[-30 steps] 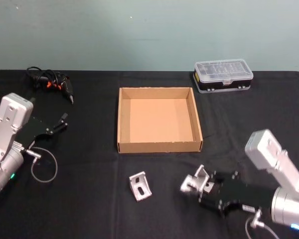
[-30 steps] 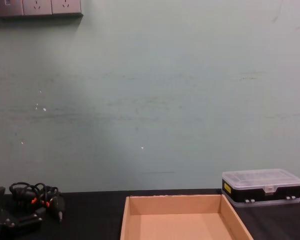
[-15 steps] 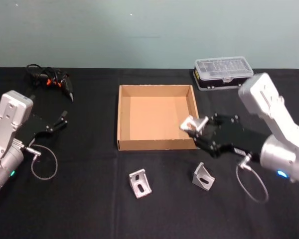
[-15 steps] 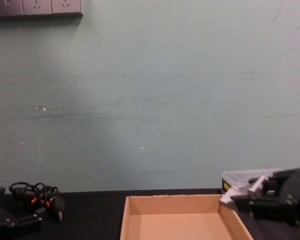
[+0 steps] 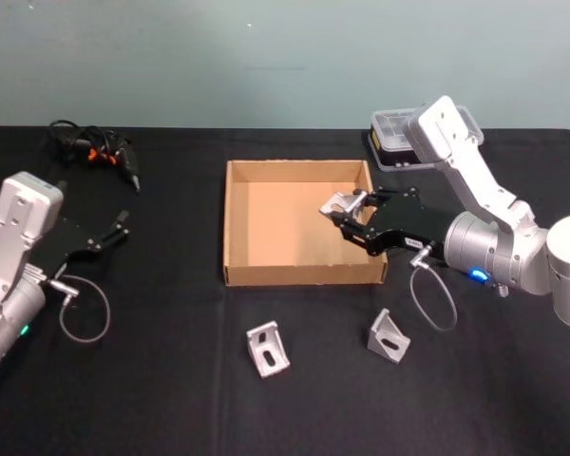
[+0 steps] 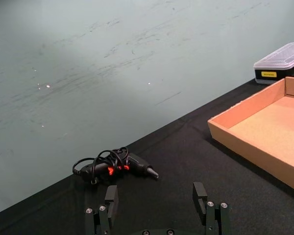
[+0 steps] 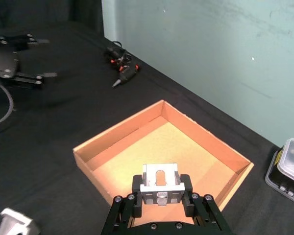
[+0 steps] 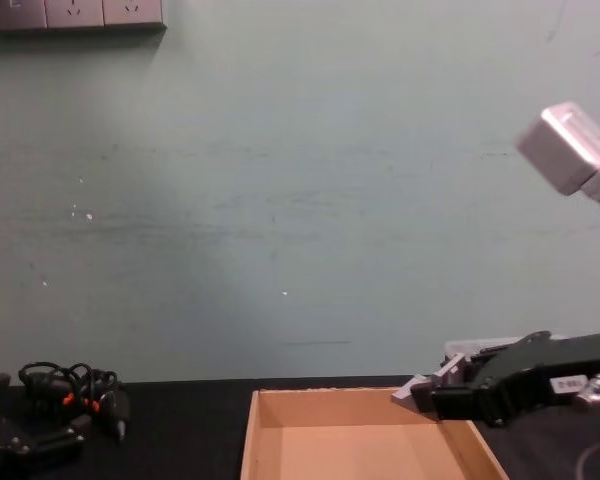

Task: Use one hand to pick up the angle iron from the table and place it into the box.

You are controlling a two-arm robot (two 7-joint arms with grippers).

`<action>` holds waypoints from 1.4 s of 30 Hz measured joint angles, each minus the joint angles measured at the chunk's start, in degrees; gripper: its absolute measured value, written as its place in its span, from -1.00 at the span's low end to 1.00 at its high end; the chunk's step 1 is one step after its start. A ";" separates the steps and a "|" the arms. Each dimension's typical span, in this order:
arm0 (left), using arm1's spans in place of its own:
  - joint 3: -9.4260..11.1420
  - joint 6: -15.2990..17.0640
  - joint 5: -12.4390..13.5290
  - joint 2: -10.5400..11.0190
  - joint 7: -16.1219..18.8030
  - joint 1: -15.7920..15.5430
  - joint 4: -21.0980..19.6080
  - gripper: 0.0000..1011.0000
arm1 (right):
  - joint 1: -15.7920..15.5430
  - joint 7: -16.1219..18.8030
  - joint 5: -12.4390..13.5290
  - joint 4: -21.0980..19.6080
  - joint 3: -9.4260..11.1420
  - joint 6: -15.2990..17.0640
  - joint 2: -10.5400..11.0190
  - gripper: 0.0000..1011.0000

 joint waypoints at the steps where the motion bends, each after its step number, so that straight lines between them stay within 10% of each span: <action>1: 0.00 0.00 0.00 0.00 0.00 0.00 0.00 0.98 | 1.10 0.31 -0.20 1.87 -0.27 0.06 -0.87 -0.10; 18: 0.00 0.00 0.00 0.00 0.00 0.00 0.00 0.98 | 9.10 3.75 -2.90 17.23 -4.01 -0.08 -6.80 -0.10; 42: 0.00 0.00 0.00 0.00 0.00 0.00 0.00 0.98 | 9.29 3.20 -5.31 20.86 -2.94 -0.18 -8.15 0.13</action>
